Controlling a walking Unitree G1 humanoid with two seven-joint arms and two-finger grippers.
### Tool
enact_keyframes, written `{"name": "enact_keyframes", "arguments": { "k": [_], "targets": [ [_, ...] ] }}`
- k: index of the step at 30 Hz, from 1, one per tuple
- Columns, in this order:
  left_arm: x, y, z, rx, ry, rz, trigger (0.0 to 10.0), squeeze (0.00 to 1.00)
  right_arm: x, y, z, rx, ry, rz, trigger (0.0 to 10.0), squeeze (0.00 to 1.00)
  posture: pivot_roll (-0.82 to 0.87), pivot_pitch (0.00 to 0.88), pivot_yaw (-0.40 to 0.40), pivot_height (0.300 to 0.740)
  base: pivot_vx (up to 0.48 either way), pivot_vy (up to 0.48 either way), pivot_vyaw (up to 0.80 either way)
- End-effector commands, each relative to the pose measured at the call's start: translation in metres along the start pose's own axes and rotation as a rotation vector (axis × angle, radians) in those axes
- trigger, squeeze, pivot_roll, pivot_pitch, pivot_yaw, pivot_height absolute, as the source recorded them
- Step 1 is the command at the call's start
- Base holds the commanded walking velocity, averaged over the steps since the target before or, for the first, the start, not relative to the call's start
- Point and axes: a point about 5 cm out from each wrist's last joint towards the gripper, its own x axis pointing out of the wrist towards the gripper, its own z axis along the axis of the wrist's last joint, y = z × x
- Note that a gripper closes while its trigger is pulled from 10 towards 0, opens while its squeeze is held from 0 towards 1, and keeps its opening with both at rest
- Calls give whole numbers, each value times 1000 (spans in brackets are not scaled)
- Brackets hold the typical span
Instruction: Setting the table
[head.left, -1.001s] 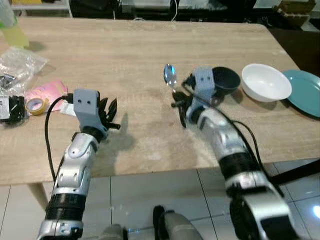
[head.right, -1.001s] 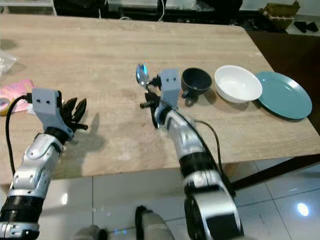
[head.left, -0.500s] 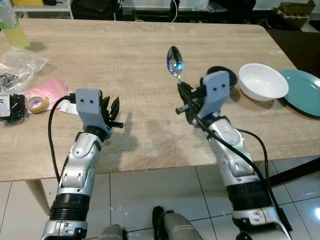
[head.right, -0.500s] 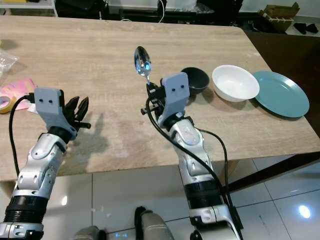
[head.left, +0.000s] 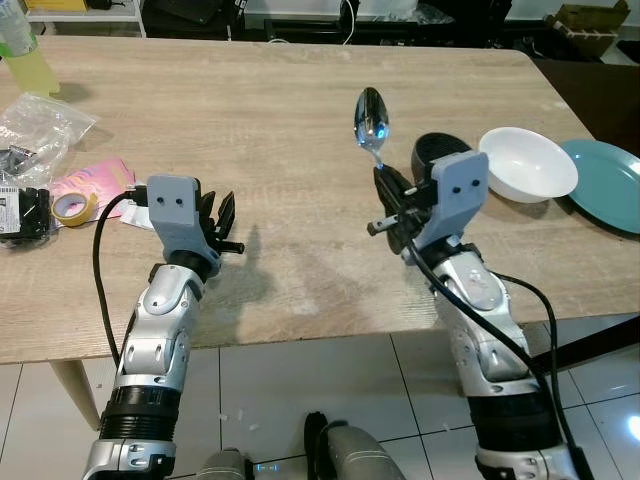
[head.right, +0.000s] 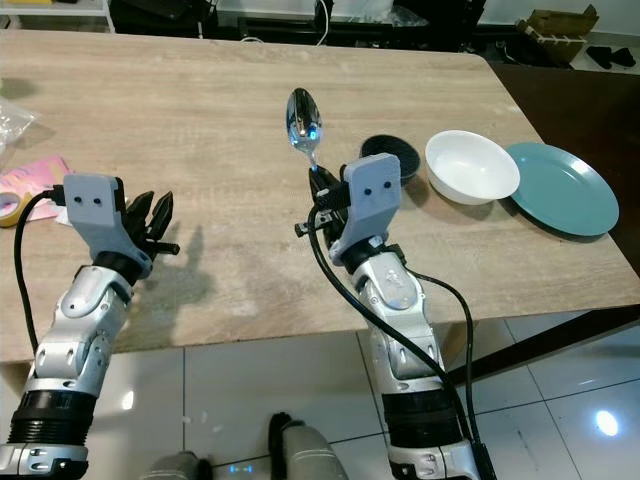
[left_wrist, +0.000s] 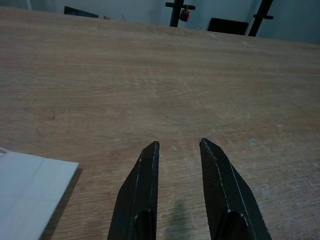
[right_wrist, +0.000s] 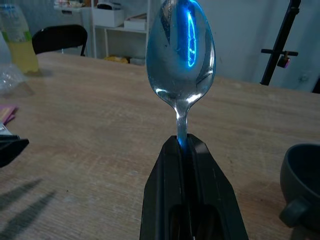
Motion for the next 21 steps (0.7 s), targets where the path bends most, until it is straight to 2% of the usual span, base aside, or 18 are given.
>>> {"name": "enact_keyframes", "arguments": {
  "k": [1, 13, 21],
  "targets": [
    [-2, -3, 2, -16, -15, -9, 10000, 0, -7, -6, 1, 7, -3, -36, 10000, 0, 49, 121, -62, 740, 0, 0, 0],
    [-6, -15, 18, -63, -99, -107, 10000, 0, -12, -4, 4, 31, -9, -51, 10000, 0, 48, 120, -55, 740, 0, 0, 0],
    [-5, -17, 21, -49, -111, -111, 10000, 0, -13, -2, 6, 36, -16, -44, 10000, 0, 48, 124, -57, 740, 0, 0, -800]
  ]
}}
